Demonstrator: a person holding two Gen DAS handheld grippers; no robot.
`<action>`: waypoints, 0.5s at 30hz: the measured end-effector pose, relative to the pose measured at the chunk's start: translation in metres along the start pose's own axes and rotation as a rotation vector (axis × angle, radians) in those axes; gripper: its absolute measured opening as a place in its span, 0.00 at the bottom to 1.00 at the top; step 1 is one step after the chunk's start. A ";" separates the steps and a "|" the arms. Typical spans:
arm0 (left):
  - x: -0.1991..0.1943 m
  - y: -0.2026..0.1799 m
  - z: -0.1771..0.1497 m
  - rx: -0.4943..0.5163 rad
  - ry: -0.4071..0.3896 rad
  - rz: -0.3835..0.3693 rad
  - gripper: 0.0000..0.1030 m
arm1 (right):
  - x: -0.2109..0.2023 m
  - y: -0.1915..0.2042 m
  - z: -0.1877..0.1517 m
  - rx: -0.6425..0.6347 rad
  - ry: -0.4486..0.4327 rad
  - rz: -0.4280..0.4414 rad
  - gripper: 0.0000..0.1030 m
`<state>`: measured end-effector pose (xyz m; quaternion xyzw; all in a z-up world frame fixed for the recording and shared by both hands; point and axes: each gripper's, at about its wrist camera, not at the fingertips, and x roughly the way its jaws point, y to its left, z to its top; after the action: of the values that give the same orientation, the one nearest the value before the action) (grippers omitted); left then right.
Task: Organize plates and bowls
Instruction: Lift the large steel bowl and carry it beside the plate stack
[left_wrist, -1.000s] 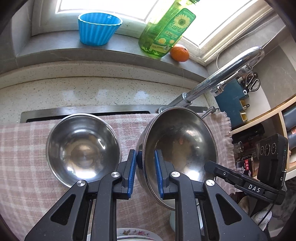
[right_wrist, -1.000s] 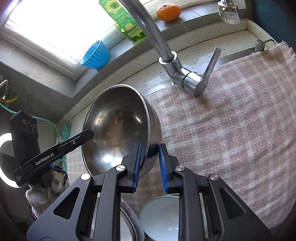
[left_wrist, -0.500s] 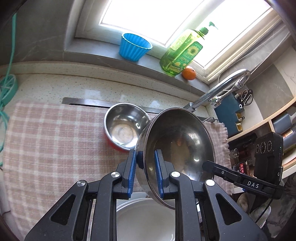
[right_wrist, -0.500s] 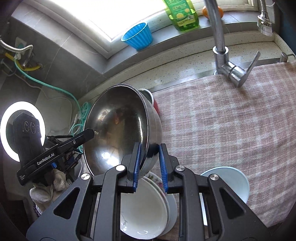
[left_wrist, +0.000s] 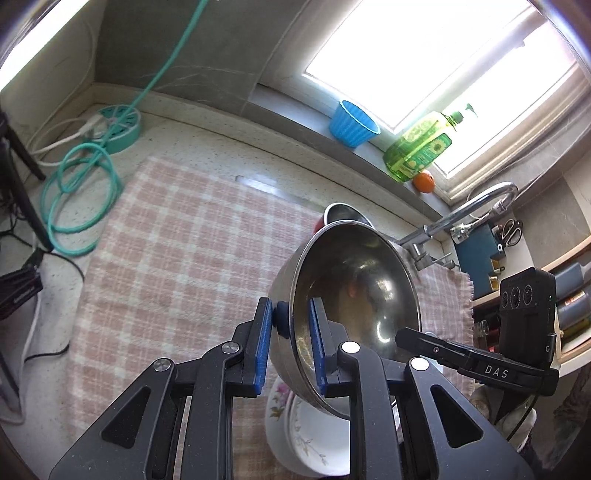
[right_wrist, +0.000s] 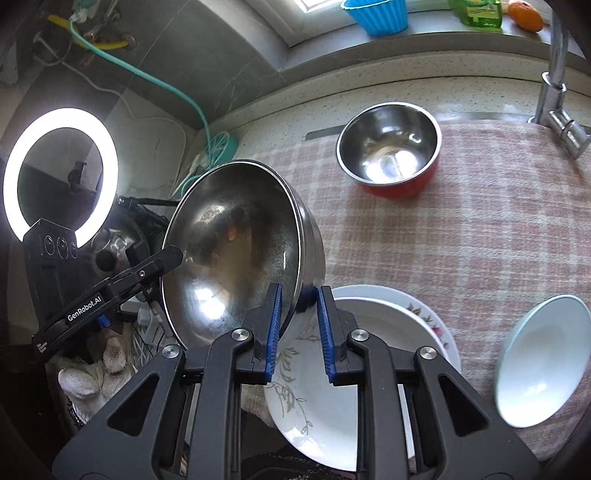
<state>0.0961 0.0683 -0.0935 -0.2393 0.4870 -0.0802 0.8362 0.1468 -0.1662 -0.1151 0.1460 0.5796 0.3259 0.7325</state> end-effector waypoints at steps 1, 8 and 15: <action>-0.003 0.006 -0.003 -0.014 -0.001 0.008 0.17 | 0.007 0.005 -0.003 -0.010 0.014 0.002 0.20; -0.020 0.048 -0.024 -0.103 -0.007 0.056 0.17 | 0.048 0.034 -0.019 -0.066 0.109 0.010 0.20; -0.027 0.075 -0.046 -0.168 -0.011 0.094 0.17 | 0.078 0.047 -0.025 -0.105 0.166 0.006 0.20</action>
<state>0.0351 0.1287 -0.1270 -0.2858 0.4982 0.0015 0.8186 0.1173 -0.0847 -0.1536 0.0815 0.6201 0.3689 0.6875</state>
